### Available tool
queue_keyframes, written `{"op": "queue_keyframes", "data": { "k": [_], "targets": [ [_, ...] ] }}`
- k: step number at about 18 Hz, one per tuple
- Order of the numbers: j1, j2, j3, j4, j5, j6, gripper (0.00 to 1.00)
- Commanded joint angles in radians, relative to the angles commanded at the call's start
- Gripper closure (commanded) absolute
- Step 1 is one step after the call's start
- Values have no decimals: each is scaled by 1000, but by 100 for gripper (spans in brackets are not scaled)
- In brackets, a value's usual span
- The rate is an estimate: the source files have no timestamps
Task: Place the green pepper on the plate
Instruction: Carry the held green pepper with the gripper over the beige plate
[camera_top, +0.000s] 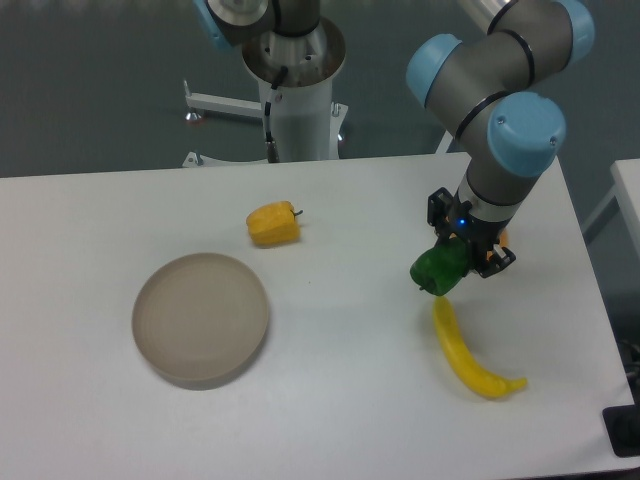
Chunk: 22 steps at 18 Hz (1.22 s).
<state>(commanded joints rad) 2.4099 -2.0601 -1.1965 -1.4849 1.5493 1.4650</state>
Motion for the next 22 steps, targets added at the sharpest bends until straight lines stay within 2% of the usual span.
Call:
{"op": "queue_keyframes", "data": {
  "k": [6,8,11,13,14,16,18,22],
  "targets": [
    [-11,0,8,-2,-5,-11,100],
    [-31,3,-8,-2,-3,-12,100],
    [-112,21,-14,-5,-2,-101,100],
    [-179,21,-14,-2,-5,-214,100],
    [-213,18,-12,17,-8,-280,100],
    [-264,9,-14,116,-21,-400,100],
    [-330,5,-28,133,-21,-477,100],
    [-405,-1,-74,137,-60,-552,100]
  ]
}}
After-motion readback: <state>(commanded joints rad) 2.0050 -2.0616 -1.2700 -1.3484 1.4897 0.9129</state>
